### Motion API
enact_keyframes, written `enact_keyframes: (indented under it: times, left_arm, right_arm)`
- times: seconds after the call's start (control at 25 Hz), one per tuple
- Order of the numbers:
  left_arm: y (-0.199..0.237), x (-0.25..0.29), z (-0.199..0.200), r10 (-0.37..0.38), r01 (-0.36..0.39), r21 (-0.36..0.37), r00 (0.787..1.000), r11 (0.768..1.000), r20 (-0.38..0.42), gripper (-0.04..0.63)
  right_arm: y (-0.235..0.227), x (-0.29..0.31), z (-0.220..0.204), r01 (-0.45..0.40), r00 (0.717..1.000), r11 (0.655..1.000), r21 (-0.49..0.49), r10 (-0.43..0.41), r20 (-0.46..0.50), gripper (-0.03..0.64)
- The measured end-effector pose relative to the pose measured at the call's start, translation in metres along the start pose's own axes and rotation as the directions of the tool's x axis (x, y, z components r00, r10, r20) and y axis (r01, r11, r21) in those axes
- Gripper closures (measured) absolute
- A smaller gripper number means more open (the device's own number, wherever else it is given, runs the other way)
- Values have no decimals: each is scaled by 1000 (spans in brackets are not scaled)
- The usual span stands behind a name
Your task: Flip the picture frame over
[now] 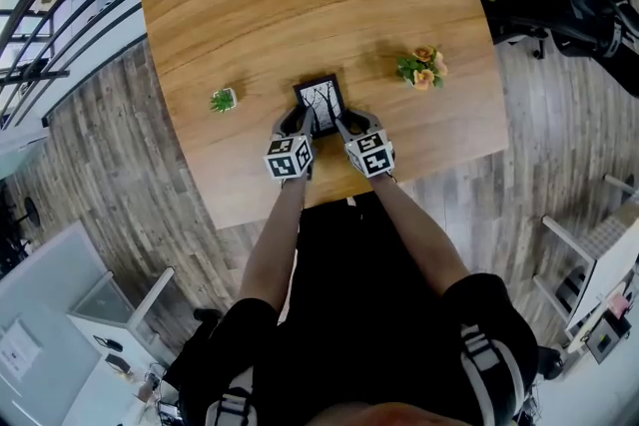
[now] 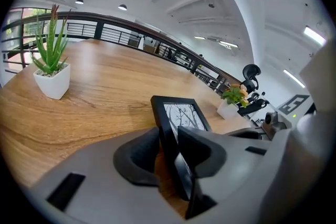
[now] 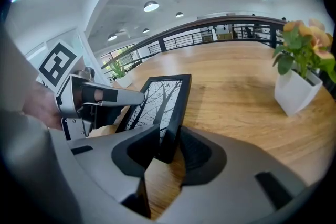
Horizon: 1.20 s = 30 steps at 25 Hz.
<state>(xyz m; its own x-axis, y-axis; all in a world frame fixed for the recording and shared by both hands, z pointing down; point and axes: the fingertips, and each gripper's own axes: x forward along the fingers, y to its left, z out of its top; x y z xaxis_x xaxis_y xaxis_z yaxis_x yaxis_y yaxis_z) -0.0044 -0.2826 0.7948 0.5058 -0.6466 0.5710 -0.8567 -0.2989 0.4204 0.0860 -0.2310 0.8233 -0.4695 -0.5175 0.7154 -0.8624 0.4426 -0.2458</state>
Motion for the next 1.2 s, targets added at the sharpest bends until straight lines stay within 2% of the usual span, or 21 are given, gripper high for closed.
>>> enact_keyframes:
  times: [0.52,0.8,0.96,1.2]
  left_arm:
    - [2,4,-3,98,-97,117,995,988,0,485]
    - [1,7,-4,118,-117,162,993,980,7,485]
    - [-1,7,-6,112,-111,174,994,979,2,474]
    - [-3,8,-7,99,-97,138,995,986,-14,431]
  right_arm:
    - [4,2,5,3,1000,999,-33,-4,-26,491]
    - [2,1,6,34,999,997,-71,-35,-13,488]
    - [2,1,6,39,999,995,-89,-41,-12,472]
    - [0,-1,6,29,999,996,-84,-30,-11,451]
